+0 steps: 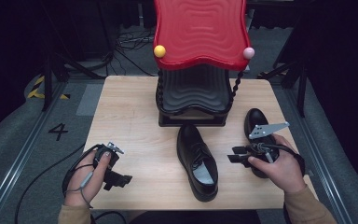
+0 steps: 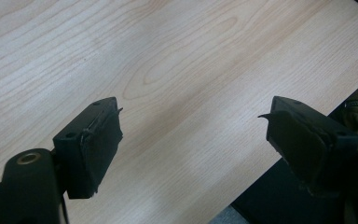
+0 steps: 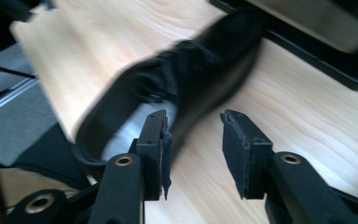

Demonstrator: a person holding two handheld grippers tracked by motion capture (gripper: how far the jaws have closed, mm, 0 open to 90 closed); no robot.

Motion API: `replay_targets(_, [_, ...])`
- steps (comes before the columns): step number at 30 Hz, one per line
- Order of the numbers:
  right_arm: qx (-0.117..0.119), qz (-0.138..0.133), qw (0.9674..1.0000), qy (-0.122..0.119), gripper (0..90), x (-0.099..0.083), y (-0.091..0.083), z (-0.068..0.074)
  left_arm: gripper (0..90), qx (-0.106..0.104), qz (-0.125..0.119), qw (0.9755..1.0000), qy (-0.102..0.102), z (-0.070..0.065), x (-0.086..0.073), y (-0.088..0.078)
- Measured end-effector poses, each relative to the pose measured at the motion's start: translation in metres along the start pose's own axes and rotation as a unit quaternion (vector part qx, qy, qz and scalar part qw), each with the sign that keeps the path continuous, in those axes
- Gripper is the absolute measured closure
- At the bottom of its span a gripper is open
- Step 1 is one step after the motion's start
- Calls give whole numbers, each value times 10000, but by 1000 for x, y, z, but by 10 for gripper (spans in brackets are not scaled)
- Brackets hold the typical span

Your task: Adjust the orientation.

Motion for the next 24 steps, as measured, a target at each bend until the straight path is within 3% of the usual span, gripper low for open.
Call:
replay_targets(4, [-177,-4,9998,111,607,-2,-4,-10,185,-18,19,10000,69,1,3,1])
replay_targets(5, [-390,-45,9990,226,598,-5,-9,-20,185,-25,12,10000,51,0,4,1])
replay_targets(8, [-670,12,9969,414,583,-9,-14,-30,185,-31,-3,10000,65,0,7,2])
replay_targets(11, [-870,249,9942,574,550,-15,-16,-40,185,-42,4,9999,94,0,7,2])
replay_targets(15, [-1108,693,9895,612,529,-23,-16,-53,185,-46,15,10000,84,0,8,2])
replay_targets(16, [-1108,693,9895,612,529,-23,-16,-53,185,-39,25,10000,79,1,8,2])
replay_targets(18, [-1233,904,9864,601,529,-28,-13,-57,185,-44,9,9999,121,1,10,2])
replay_targets(19, [-1170,840,9879,576,528,-28,-11,-59,185,-61,1,9999,119,0,11,3])
replay_targets(24, [-1160,786,9882,618,539,-29,-13,-61,185,-59,24,9999,153,1,12,4])
Point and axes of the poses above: each handheld gripper's, and its own axes: y roughly forward along the jaws, x roughly out of its top, z roughly to its left, the point moved 3 cm from there along y, roughly forward along the jaws, and after that the axes turned 9 degrees about y, right-handed, at the moved point
